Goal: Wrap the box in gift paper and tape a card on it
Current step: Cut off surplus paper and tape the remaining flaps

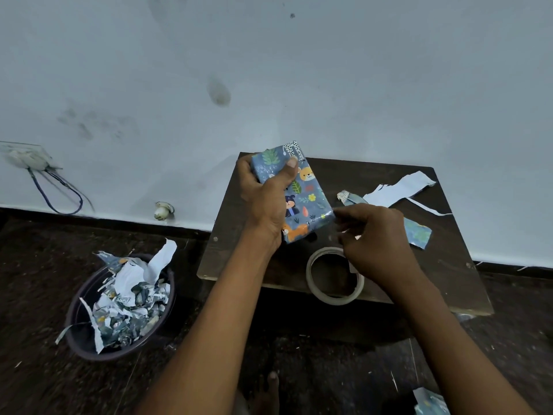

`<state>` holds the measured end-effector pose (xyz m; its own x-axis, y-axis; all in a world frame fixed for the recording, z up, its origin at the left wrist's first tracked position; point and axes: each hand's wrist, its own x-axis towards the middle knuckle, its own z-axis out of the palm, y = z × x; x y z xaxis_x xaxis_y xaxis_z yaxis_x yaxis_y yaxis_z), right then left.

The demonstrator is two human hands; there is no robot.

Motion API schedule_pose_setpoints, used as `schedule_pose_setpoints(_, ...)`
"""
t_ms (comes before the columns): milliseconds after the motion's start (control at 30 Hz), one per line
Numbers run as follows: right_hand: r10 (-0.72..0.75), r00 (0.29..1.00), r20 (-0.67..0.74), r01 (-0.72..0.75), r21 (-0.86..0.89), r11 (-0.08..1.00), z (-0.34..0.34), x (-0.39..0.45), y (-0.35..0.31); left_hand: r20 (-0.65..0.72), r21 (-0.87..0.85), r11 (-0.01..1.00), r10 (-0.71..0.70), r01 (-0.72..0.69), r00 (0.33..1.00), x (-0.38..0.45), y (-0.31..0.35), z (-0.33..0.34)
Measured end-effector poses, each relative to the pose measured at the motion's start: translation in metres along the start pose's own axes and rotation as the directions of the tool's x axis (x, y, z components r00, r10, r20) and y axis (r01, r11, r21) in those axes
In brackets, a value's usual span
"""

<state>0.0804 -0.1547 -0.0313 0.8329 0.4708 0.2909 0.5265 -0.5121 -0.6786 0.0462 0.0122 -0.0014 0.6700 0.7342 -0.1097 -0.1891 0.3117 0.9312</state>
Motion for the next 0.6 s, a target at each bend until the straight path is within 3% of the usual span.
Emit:
schedule_pose_setpoints(133, 0.116, 0.992, -0.05, -0.118, -0.033, 0.992, -0.014, -0.017, 0.001, 0.015, 0.035, 0.999, 0.0, 0.0, 1.0, 0.002, 0.001, -0.005)
schedule_pose_setpoints(233, 0.137, 0.99, 0.043, -0.134, -0.064, 0.989, -0.017, -0.04, -0.01, 0.02, 0.064, 0.998, -0.005, 0.003, 1.0, 0.003, 0.002, -0.008)
schedule_pose_setpoints(367, 0.064, 0.977, 0.205, 0.014, -0.359, 0.933, 0.003, -0.068, -0.021, 0.029, 0.083, 0.996, 0.005, -0.007, 1.0, 0.002, 0.001, -0.013)
schedule_pose_setpoints(600, -0.005, 0.97, 0.242, 0.093, -0.353, 0.931, 0.019, -0.073, -0.02, 0.01, 0.118, 0.993, -0.021, 0.02, 1.0, -0.009, 0.006, -0.026)
